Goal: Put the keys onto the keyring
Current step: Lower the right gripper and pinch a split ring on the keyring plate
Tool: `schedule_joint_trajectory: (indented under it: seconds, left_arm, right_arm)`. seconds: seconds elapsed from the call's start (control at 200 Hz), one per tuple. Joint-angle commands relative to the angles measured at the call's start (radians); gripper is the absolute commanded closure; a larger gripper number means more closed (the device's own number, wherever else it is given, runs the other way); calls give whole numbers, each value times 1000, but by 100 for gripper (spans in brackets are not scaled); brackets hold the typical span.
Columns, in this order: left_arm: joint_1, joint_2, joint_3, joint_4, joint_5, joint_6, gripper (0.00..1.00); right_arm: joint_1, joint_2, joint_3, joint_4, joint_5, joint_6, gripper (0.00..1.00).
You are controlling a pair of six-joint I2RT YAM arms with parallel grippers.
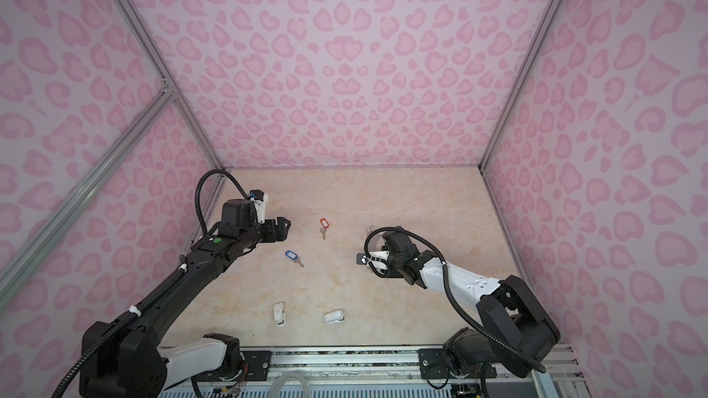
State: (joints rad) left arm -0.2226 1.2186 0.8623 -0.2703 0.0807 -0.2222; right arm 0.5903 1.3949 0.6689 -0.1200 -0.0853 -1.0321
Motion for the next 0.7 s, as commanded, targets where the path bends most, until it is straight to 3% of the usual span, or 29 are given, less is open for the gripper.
schedule_joint_trajectory:
  seconds: [0.0,0.345,0.695]
  left_arm:
    - [-1,-11,-8,22,-9,18,8]
    - [-5,-15,-18,28,-24,43,8]
    - [-7,-16,-23,33,-26,51,8]
  right_arm:
    - [-1,24,-5,35,-82,-132,63]
    - [1,51,-16,26,-133,-198,58]
    - [20,105,-9,39,-116,-211,62]
